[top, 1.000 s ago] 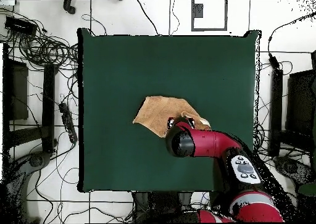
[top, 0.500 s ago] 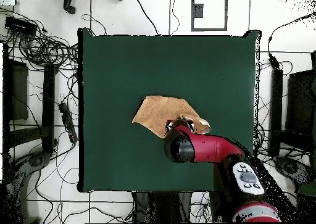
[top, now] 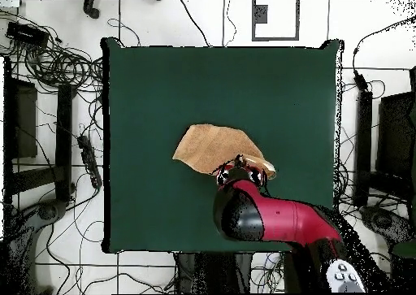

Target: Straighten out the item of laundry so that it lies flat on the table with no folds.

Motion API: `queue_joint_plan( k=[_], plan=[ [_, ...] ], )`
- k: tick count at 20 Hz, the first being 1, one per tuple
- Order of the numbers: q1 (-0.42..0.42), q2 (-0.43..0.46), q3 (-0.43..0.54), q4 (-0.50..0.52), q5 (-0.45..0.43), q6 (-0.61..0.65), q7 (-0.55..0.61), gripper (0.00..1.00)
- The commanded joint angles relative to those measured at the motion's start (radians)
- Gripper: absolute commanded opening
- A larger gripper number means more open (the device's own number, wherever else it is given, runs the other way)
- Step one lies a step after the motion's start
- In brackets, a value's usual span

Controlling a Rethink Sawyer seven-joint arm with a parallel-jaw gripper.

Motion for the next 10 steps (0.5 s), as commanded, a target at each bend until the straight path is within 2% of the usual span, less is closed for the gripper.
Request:
queue_joint_plan(
  k=[1,9,10],
  plan=[
    [-0.001,-0.152,0.098,0.184,0.072,0.124,0.138,0.00],
    [0.004,-0.119,0.066,0.199,0.076,0.089,0.154,0.00],
    [0.006,-0.116,0.065,0.202,0.078,0.085,0.151,1.00]
  ],
)
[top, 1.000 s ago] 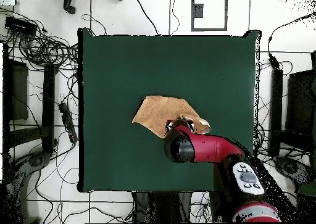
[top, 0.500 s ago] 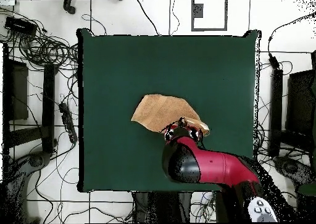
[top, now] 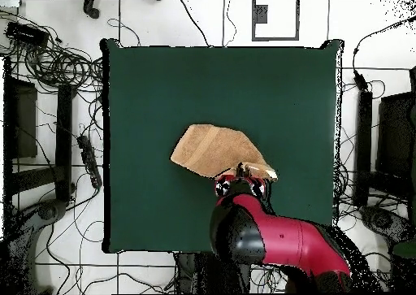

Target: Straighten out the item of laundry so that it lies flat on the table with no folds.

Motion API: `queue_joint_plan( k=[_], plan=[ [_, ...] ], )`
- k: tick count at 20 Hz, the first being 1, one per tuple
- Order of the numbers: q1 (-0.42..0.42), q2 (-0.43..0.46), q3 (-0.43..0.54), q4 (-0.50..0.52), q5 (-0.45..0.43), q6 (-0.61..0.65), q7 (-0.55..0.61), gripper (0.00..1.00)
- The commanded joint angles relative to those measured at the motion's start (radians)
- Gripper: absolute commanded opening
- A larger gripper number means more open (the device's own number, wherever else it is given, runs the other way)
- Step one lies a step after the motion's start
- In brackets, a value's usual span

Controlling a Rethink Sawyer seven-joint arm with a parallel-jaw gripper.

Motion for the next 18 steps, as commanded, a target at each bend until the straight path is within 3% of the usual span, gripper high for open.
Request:
queue_joint_plan(
  k=[1,12,18],
  plan=[
    [0.016,0.012,0.061,0.110,0.047,0.076,0.153,1.00],
    [0.071,0.005,0.006,0.131,0.070,0.100,0.183,1.00],
    [0.145,0.050,-0.048,0.109,0.084,-0.003,0.238,1.00]
  ],
)
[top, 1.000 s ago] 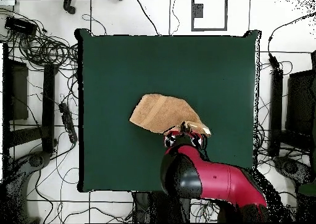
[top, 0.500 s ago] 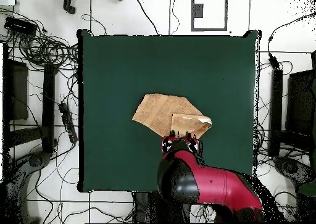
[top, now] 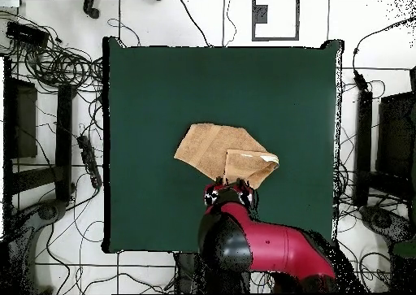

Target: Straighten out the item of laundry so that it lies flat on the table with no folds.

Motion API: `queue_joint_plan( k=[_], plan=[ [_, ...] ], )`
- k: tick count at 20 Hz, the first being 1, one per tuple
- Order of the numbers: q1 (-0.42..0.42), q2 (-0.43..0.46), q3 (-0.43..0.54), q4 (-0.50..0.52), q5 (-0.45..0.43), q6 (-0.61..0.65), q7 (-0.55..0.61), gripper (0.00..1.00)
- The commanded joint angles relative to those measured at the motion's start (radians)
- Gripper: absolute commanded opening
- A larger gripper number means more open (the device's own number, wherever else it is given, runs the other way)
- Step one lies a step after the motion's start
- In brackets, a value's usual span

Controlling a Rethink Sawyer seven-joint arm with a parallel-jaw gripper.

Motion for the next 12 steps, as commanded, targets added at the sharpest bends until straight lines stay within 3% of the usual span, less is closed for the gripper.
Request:
queue_joint_plan(
  k=[1,6,12],
  plan=[
    [0.106,0.073,-0.037,0.033,0.067,-0.009,0.230,1.00],
    [0.154,0.186,-0.067,-0.095,0.073,-0.005,0.192,1.00],
    [0.150,0.340,-0.062,-0.227,0.080,-0.032,0.164,1.00]
  ],
)
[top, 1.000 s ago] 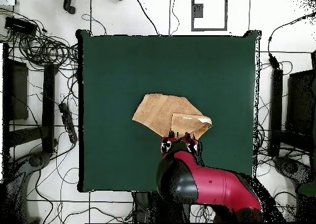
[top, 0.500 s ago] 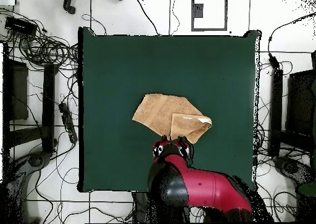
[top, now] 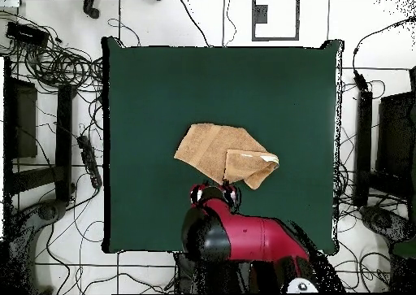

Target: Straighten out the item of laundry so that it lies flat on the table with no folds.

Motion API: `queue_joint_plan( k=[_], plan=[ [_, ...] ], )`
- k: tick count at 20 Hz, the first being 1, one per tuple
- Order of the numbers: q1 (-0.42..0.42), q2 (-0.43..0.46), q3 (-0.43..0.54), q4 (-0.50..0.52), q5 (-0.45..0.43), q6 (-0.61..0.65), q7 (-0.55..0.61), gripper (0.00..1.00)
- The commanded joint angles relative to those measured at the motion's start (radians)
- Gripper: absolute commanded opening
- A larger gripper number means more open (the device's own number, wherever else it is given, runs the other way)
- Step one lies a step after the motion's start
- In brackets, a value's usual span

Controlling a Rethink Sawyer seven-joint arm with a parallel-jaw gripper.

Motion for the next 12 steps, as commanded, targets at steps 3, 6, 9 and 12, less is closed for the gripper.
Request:
queue_joint_plan(
  k=[3,6,9,12],
  plan=[
    [-0.004,0.265,0.039,-0.207,0.050,-0.049,0.148,1.00],
    [-0.015,0.287,0.047,-0.228,0.046,-0.051,0.147,1.00],
    [-0.035,0.307,0.069,-0.271,0.034,-0.028,0.120,1.00],
    [-0.046,0.326,0.077,-0.303,0.029,-0.023,0.112,1.00]
  ],
)
